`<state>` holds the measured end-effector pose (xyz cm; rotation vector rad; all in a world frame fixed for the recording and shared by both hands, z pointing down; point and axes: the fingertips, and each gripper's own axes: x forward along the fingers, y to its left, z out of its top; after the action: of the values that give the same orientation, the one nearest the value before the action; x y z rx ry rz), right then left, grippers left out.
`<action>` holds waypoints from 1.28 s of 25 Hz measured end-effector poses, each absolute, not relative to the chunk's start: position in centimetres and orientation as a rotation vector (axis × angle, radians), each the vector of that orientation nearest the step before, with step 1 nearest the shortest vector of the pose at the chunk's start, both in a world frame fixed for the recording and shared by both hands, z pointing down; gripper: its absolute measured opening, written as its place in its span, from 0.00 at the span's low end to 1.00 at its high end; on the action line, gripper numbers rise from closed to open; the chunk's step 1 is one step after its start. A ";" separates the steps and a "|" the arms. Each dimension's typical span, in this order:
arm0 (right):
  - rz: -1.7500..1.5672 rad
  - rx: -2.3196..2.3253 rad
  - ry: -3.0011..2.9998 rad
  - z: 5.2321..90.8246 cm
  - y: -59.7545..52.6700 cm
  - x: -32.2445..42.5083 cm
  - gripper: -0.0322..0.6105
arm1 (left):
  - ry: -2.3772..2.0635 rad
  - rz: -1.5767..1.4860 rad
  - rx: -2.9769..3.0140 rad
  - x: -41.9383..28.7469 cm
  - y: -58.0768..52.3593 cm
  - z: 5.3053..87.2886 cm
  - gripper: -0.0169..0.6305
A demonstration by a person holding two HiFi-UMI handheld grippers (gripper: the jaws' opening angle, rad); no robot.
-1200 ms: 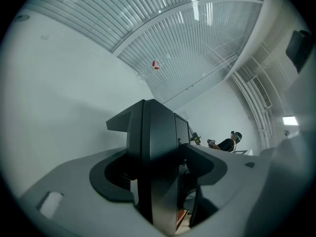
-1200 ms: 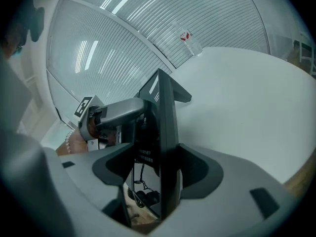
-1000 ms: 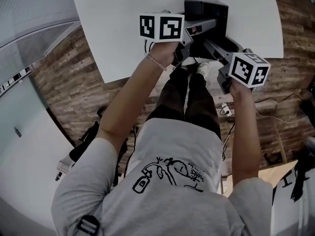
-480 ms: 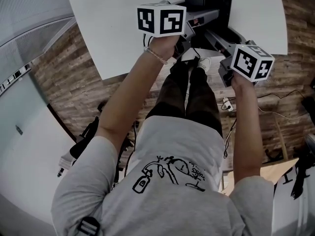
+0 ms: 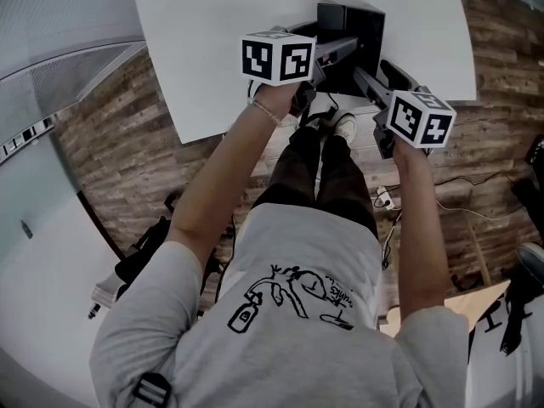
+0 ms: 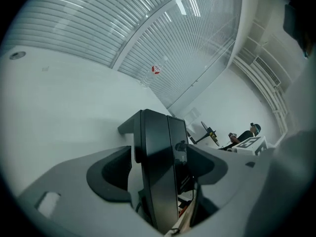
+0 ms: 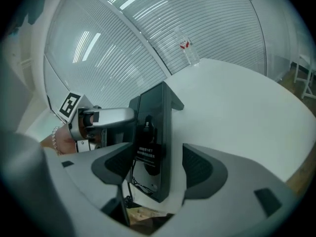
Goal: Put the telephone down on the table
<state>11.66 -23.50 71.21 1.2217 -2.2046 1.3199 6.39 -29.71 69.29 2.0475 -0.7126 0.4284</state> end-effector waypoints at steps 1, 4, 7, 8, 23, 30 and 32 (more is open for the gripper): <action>1.310 1.235 -2.209 70.6 -23.4 12.0 0.47 | -0.726 0.425 2.047 5.9 -29.5 68.8 0.55; 1.253 1.274 -2.225 68.6 -22.9 13.3 0.47 | -0.764 0.408 2.051 4.8 -28.6 67.0 0.55; 1.198 1.289 -2.230 66.4 -22.1 14.1 0.47 | -0.787 0.385 2.054 4.0 -27.6 64.8 0.55; 1.181 1.291 -2.233 65.7 -22.0 14.2 0.47 | -0.789 0.375 2.053 3.8 -27.2 64.1 0.54; 0.682 1.299 -2.280 54.4 -21.3 13.9 0.45 | -0.807 0.243 2.205 3.2 -24.6 52.7 0.42; 0.491 1.416 -2.321 47.9 -20.9 14.9 0.34 | -0.847 0.158 2.373 3.1 -23.8 45.9 0.31; 0.436 1.450 -2.334 45.7 -20.6 15.2 0.31 | -0.867 0.135 2.419 2.9 -23.6 44.1 0.28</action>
<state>15.15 -20.62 45.69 1.4503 -2.3342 0.4359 2.93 -23.60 44.11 2.4192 -0.8671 0.1345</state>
